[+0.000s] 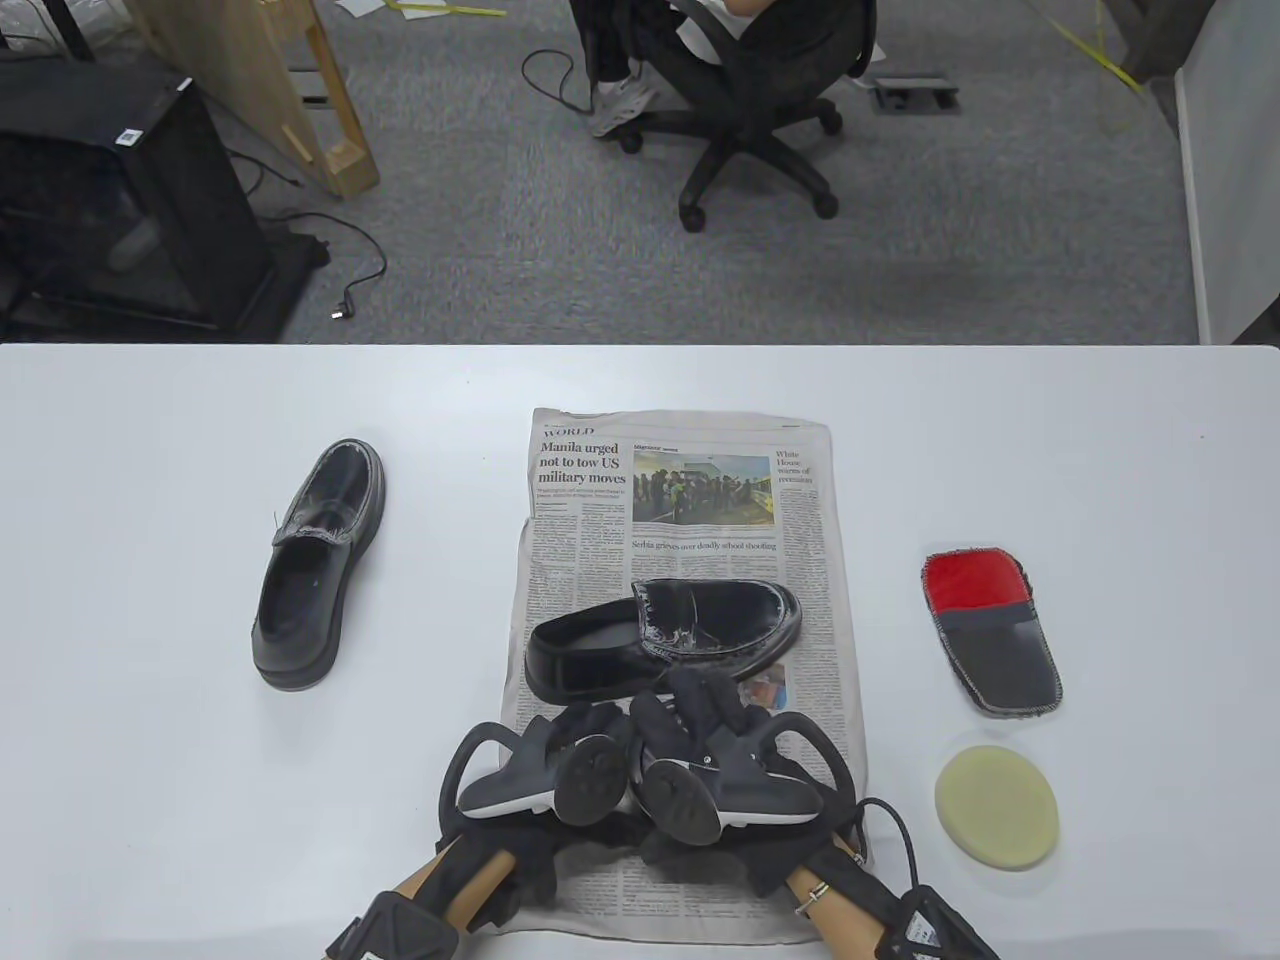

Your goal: Dip and apply leather care cream with polishing sponge on shoes

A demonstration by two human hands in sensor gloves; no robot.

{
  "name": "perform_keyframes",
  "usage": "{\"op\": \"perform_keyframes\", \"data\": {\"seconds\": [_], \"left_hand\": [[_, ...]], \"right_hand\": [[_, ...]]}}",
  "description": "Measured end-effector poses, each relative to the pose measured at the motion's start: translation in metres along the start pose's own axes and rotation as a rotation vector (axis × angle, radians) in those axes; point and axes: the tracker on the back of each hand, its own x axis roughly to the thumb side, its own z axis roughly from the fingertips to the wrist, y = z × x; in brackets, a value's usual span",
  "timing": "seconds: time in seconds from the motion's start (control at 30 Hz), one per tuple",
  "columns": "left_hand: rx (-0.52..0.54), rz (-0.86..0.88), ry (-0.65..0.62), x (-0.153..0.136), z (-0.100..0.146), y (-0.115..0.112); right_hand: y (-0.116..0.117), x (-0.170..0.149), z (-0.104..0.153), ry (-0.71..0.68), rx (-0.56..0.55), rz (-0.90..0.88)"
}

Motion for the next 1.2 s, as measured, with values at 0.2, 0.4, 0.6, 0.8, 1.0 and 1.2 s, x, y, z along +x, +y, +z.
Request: {"op": "perform_keyframes", "data": {"seconds": [0.2,0.4,0.6,0.8,1.0,1.2], "left_hand": [[-0.007,0.007,0.0,0.0,0.0,0.0],[-0.005,0.012,0.001,0.0,0.0,-0.001],[-0.006,0.017,-0.001,-0.001,0.0,-0.001],[-0.008,0.01,-0.001,0.0,0.0,-0.001],[-0.018,0.026,-0.006,-0.001,0.0,-0.001],[-0.041,0.057,-0.027,-0.001,0.0,-0.001]], "right_hand": [[-0.002,-0.007,-0.005,-0.076,0.007,-0.056],[-0.007,-0.014,-0.002,-0.115,-0.019,-0.093],[-0.035,-0.053,0.038,0.092,-0.187,-0.056],[-0.007,-0.162,0.096,0.688,-0.144,-0.015],[0.049,-0.254,0.151,1.166,-0.059,-0.203],[0.09,-0.273,0.173,1.315,0.11,-0.359]]}}
